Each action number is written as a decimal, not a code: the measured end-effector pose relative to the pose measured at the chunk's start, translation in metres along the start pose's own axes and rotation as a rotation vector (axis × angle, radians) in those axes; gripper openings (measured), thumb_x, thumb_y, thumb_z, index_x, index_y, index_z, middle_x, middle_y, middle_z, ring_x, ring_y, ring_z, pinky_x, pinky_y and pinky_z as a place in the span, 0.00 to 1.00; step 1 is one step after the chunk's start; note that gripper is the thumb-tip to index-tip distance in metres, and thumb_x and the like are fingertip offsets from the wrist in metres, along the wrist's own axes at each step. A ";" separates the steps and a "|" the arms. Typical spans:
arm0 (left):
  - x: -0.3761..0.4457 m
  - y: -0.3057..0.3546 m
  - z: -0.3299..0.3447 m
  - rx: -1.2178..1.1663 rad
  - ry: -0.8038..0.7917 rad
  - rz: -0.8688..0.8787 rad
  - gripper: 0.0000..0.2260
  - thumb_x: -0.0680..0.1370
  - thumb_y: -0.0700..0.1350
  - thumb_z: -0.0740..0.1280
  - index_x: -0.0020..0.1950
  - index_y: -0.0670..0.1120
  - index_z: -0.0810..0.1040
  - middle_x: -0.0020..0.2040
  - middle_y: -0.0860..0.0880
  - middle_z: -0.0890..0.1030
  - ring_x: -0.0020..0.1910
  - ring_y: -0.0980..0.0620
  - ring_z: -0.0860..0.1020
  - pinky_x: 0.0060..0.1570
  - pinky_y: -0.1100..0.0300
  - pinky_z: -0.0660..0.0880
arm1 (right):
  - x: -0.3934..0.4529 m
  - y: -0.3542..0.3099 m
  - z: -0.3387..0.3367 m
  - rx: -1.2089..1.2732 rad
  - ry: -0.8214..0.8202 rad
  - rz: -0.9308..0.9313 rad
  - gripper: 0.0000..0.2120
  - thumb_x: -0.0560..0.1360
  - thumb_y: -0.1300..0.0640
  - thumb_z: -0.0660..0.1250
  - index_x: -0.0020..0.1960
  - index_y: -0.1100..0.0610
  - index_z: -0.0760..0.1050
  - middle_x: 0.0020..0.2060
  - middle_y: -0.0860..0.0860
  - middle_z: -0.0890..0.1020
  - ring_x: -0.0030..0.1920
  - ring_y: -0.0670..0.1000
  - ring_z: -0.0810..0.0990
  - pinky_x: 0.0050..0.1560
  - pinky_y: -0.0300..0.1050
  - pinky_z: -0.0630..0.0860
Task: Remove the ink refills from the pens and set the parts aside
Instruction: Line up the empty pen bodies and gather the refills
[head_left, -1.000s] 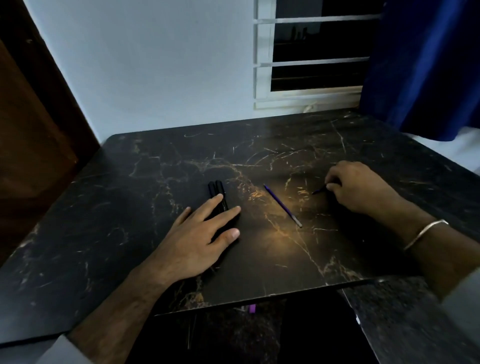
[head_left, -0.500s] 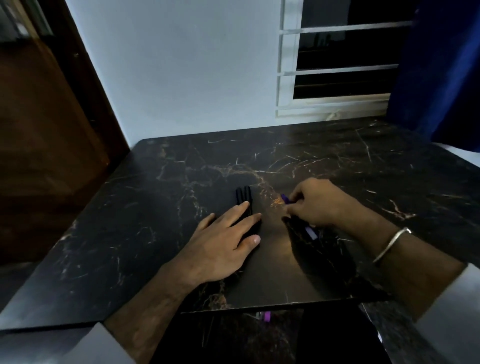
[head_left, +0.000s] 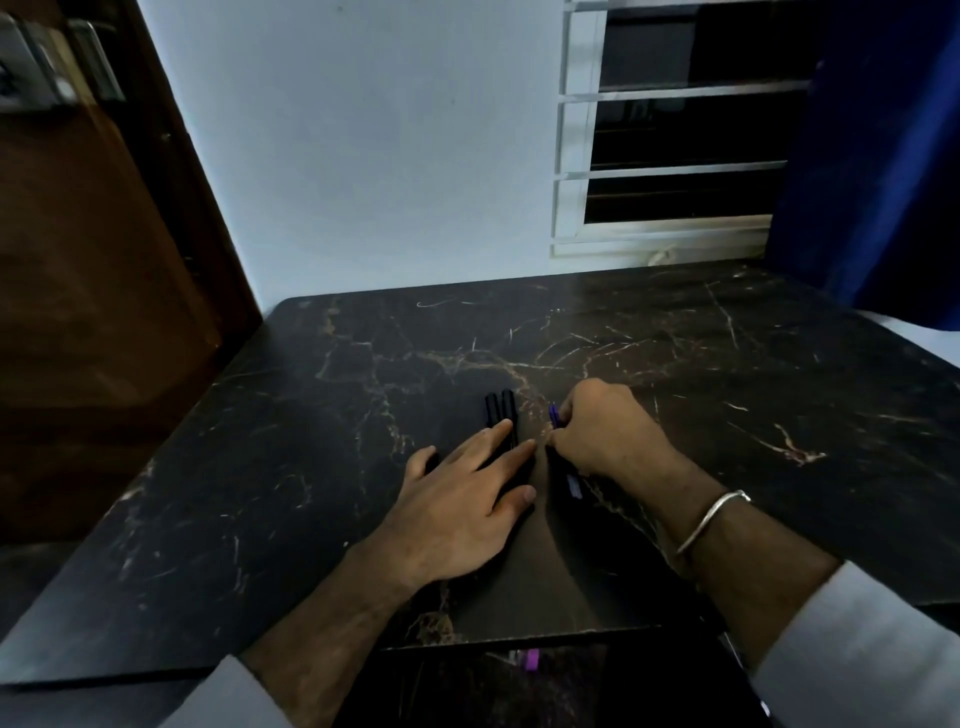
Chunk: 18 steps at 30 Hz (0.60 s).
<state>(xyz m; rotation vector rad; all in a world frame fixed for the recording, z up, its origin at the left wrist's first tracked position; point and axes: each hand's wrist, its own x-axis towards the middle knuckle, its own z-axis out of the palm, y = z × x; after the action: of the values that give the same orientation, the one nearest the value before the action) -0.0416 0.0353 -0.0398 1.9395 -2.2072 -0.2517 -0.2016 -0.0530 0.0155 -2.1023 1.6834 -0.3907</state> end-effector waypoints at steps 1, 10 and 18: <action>0.001 0.000 0.000 0.001 0.001 0.004 0.27 0.79 0.65 0.46 0.78 0.64 0.51 0.82 0.60 0.46 0.79 0.61 0.47 0.74 0.42 0.45 | -0.001 0.000 0.000 0.002 -0.002 -0.002 0.11 0.72 0.54 0.70 0.51 0.60 0.81 0.52 0.60 0.82 0.49 0.57 0.83 0.46 0.45 0.79; 0.002 -0.001 -0.002 -0.015 -0.005 0.009 0.30 0.75 0.69 0.44 0.77 0.66 0.50 0.82 0.61 0.45 0.79 0.60 0.48 0.74 0.41 0.45 | 0.003 0.002 0.000 0.006 -0.021 -0.007 0.12 0.73 0.51 0.72 0.51 0.58 0.81 0.49 0.57 0.83 0.44 0.55 0.84 0.47 0.50 0.83; -0.001 0.001 -0.006 -0.031 0.005 -0.003 0.31 0.74 0.71 0.47 0.77 0.67 0.51 0.82 0.61 0.46 0.79 0.58 0.49 0.75 0.42 0.46 | 0.005 0.004 0.001 0.018 -0.056 0.003 0.13 0.72 0.48 0.73 0.51 0.56 0.81 0.47 0.55 0.84 0.43 0.53 0.84 0.46 0.50 0.84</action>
<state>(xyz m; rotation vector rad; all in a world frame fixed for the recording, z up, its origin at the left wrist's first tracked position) -0.0414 0.0360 -0.0332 1.9254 -2.1846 -0.2795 -0.2033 -0.0584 0.0130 -2.0779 1.6452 -0.3421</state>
